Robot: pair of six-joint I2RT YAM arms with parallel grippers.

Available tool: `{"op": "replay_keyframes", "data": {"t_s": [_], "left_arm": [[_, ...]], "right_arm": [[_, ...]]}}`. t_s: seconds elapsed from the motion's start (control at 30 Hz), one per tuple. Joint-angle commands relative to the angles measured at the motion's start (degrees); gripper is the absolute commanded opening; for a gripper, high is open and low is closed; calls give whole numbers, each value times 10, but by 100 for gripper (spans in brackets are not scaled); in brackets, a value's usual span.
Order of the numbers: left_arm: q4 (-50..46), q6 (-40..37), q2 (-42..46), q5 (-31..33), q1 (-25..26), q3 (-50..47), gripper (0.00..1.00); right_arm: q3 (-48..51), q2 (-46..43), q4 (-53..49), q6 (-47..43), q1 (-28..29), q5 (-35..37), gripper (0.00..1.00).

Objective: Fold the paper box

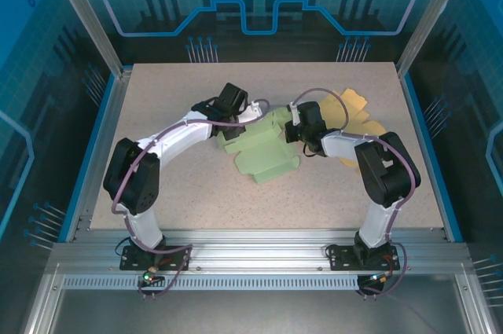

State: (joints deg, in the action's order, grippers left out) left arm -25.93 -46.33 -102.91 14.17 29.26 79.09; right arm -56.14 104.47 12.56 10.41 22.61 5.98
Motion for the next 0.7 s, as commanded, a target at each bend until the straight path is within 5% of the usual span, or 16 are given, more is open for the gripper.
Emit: {"op": "replay_keyframes", "data": {"t_s": [0.0,0.2,0.4,0.67], "left_arm": [[94,-34,30,30,9,-31,24],[265,-114,31,83,31,-109,0],[496,-237,13,113,46,-205,0],[684,-357,-50,125,48,-245,0]], "right_arm": [[-8,-9,9,1,10,-6,2],[-18,-10,-10,15,9,-23,6],[-15,-41,-42,61,-12,-83,18],[-9,-92,-88,100,-53,-153,27]]}}
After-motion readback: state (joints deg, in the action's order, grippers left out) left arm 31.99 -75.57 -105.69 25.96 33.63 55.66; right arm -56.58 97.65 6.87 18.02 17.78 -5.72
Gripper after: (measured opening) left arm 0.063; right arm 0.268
